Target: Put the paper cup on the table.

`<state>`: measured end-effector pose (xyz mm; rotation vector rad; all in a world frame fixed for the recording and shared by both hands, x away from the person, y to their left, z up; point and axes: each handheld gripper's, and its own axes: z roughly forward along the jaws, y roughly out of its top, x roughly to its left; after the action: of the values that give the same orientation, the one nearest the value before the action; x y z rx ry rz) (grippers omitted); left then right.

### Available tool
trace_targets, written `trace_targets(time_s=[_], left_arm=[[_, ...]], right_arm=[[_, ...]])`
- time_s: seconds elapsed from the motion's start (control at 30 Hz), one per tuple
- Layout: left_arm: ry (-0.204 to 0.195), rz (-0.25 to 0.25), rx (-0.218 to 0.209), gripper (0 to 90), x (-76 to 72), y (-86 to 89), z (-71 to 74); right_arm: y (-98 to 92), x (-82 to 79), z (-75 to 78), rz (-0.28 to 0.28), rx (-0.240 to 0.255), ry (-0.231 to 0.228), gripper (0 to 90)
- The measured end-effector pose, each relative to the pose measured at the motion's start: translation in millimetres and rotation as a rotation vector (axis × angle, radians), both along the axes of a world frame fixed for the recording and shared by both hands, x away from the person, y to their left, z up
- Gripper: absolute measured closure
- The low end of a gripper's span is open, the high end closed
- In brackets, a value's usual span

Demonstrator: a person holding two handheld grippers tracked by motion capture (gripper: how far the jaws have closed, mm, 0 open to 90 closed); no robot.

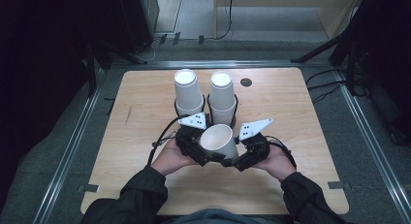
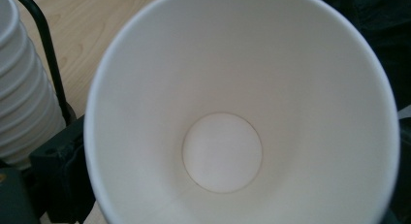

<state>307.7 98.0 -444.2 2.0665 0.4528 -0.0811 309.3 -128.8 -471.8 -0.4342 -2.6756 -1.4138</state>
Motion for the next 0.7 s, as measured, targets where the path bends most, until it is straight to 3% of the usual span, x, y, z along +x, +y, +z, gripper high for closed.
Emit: trace_targets(time_s=[0.07,0.17,0.33,0.6,0.7], left_arm=[[-0.005,0.009,-0.004,0.2,-0.6,-0.4,0.1],[-0.019,0.049,-0.039,11.0,-2.4,1.8,0.7],[-0.022,0.058,-0.047,16.7,-4.1,1.8,5.7],[0.035,0.064,-0.037,18.8,1.9,9.7,7.7],[0.028,0.069,-0.029,18.9,3.8,15.3,9.2]], right_arm=[[2.1,-0.7,-0.8,0.006,-0.002,-0.002,22.5],[2.6,-0.7,-0.8,0.004,0.006,0.006,22.7],[-1.2,0.4,2.2,0.008,0.033,0.004,22.7],[-1.1,0.1,0.0,-0.014,-0.009,0.034,15.1],[-3.1,-1.2,0.6,-0.031,-0.035,0.026,15.1]])
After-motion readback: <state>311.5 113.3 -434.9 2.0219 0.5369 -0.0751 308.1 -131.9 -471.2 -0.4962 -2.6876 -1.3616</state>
